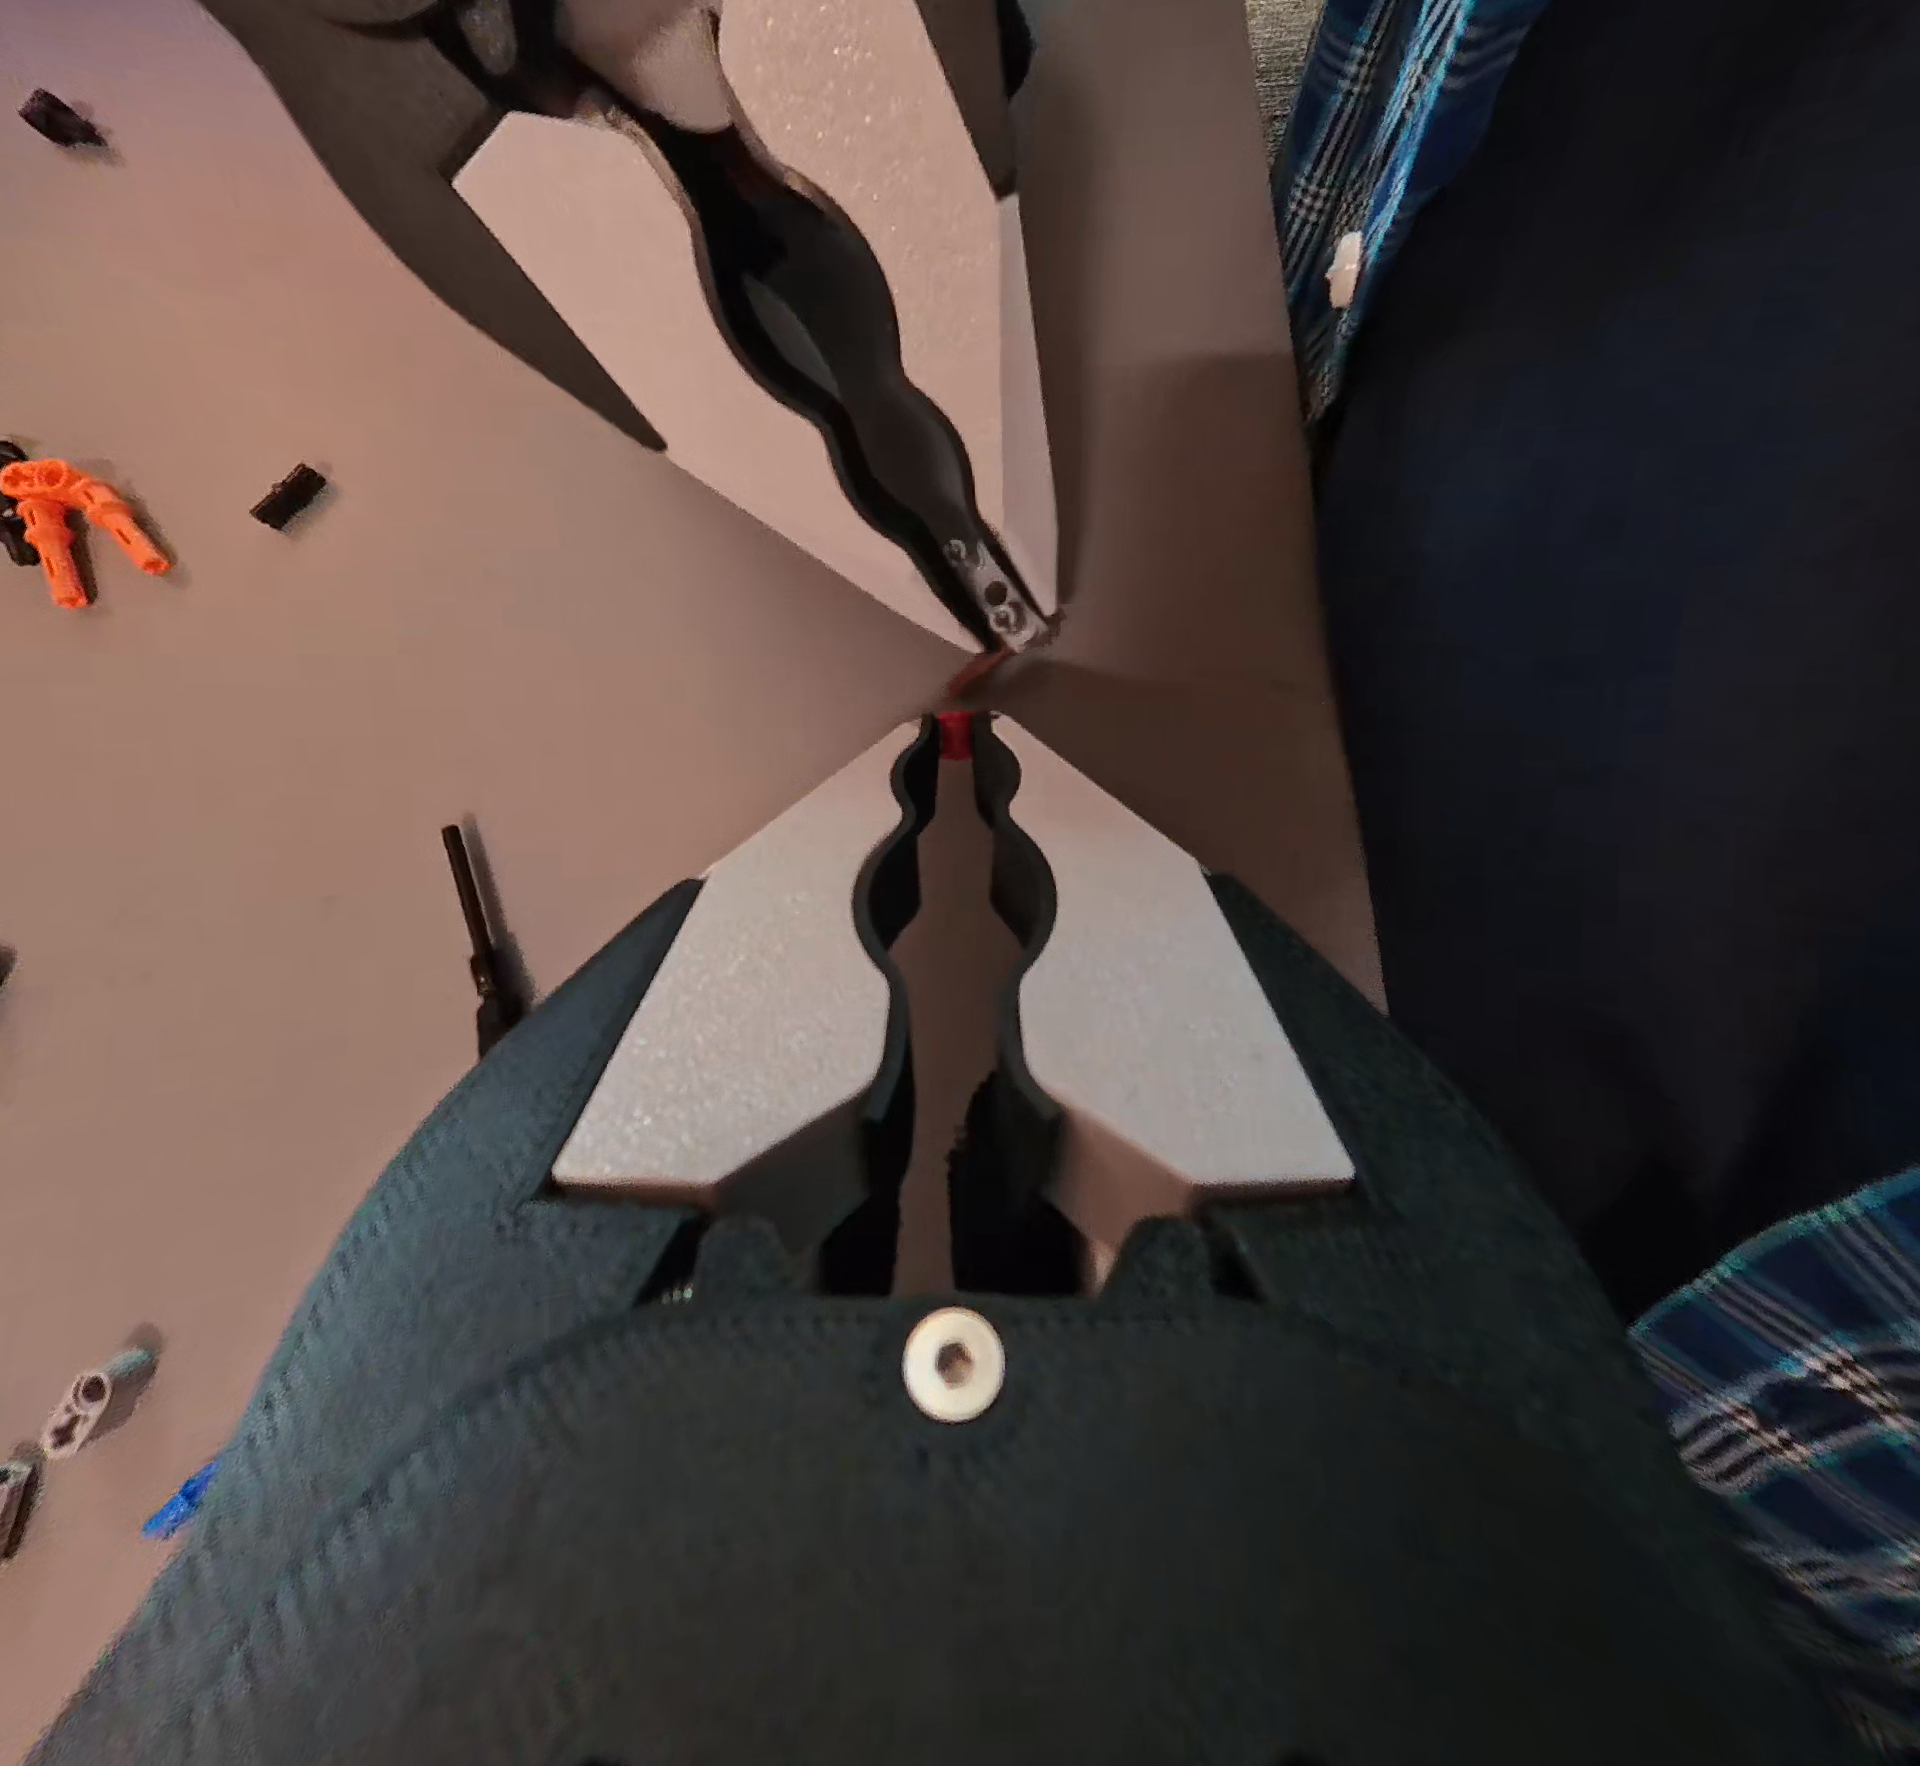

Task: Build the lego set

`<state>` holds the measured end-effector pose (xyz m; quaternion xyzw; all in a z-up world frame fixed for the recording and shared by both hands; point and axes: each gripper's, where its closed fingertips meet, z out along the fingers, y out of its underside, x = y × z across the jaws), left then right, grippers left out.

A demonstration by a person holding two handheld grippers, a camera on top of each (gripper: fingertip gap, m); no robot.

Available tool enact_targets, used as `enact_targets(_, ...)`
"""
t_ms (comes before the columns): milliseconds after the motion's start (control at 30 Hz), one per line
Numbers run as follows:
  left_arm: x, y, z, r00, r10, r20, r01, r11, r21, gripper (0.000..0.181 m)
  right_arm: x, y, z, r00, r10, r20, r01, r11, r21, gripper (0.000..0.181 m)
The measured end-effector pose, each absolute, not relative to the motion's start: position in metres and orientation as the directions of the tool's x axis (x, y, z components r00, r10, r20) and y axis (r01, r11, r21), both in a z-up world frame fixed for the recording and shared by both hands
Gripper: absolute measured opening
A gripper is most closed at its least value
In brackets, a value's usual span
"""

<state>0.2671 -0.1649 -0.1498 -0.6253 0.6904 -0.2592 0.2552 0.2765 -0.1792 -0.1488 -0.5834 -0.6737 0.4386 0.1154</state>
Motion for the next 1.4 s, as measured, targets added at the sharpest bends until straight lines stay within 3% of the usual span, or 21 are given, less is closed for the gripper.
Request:
enact_targets(33,0.268,-0.165,-0.149,-0.094,-0.995,-0.026,-0.728,0.087,-0.68,0.006,0.277,-0.179,-0.147,-0.298,0.885,-0.357,0.675,-0.07,-0.735,0.006)
enact_targets(367,0.278,-0.169,-0.109,-0.1,-0.995,0.001,-0.56,0.056,-0.827,0.006,0.285,-0.18,-0.086,-0.435,0.811,-0.392,0.442,-0.187,-0.877,0.004)
enact_targets(600,0.278,-0.174,-0.076,-0.116,-0.993,0.037,-0.419,0.016,-0.908,0.006,0.286,-0.183,-0.064,-0.514,0.777,-0.363,0.386,-0.168,-0.907,0.004)
enact_targets(1067,0.277,-0.19,-0.067,-0.182,-0.982,0.042,-0.431,0.041,-0.902,0.006,0.286,-0.198,-0.053,-0.6,0.727,-0.335,0.392,-0.099,-0.915,0.004)
enact_targets(1400,0.281,-0.21,-0.061,-0.315,-0.932,0.18,-0.463,-0.015,-0.886,0.006,0.291,-0.217,-0.049,-0.725,0.622,-0.298,0.421,0.058,-0.905,0.004)
